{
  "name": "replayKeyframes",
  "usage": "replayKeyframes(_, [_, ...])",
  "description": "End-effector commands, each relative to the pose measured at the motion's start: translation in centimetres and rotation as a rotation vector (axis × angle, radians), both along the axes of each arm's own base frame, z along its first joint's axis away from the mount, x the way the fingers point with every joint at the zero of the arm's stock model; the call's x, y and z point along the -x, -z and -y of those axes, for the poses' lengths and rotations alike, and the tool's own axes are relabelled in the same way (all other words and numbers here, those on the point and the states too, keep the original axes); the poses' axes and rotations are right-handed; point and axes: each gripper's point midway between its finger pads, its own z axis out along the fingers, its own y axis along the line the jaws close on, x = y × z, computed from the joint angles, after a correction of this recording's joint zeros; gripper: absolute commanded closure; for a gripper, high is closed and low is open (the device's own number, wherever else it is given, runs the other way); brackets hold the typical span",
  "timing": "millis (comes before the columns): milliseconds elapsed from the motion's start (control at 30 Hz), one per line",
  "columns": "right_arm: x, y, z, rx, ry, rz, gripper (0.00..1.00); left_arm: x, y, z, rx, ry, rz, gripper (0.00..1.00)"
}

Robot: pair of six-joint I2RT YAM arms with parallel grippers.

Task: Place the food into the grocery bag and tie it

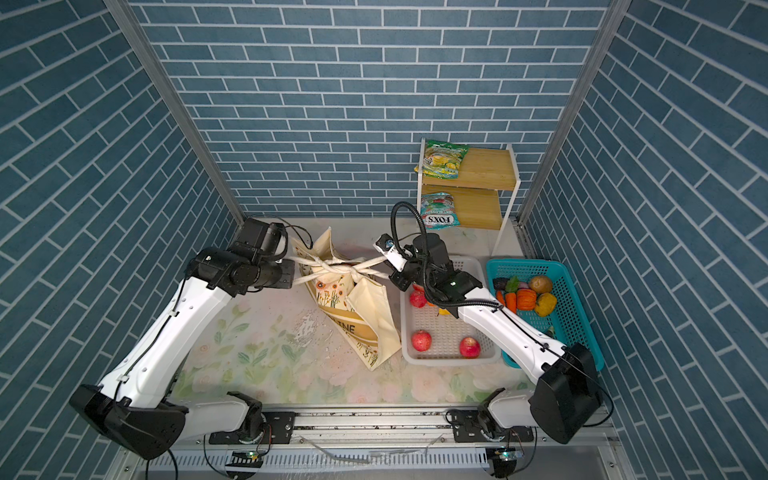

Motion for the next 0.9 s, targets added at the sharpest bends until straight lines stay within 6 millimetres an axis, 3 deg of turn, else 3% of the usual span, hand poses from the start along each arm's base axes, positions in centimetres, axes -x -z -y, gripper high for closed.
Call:
replayKeyframes(0, [-4.8, -3.3, 8.1, -0.165, 0.425, 0.005, 1.00, 2.7, -0.6, -9.5, -0.409, -0.196, -0.094, 1.00])
replayKeyframes(267, [-6.5, -2.3, 17.5, -0.185, 0.850, 0.003, 1.00, 4.0, -0.5, -16.4, -0.517, -0.387, -0.152, 1.00])
replayKeyframes(467, [-6.5, -1.1, 21.2, -0.132, 0.997, 0.009, 1.00, 4.9, -0.5, -18.7, -0.533, -0.446, -0.168, 1.00])
replayKeyframes(567, [-6.3, -0.9, 21.7, -0.121, 1.011, 0.003, 1.00, 5.0, -0.5, -18.9, -0.535, -0.449, -0.171, 1.00])
replayKeyframes(667, [-6.3, -0.8, 20.8, -0.133, 0.960, -0.013, 1.00, 4.6, -0.2, -18.0, -0.477, -0.422, -0.161, 1.00])
replayKeyframes(767, [-6.4, -0.9, 18.8, -0.160, 0.851, -0.037, 1.00, 3.9, 0.4, -15.9, -0.356, -0.350, -0.131, 1.00])
replayKeyframes(867, [-6.1, -0.8, 16.2, -0.195, 0.713, -0.066, 1.00, 3.1, 0.5, -12.4, -0.200, -0.244, -0.072, 1.00])
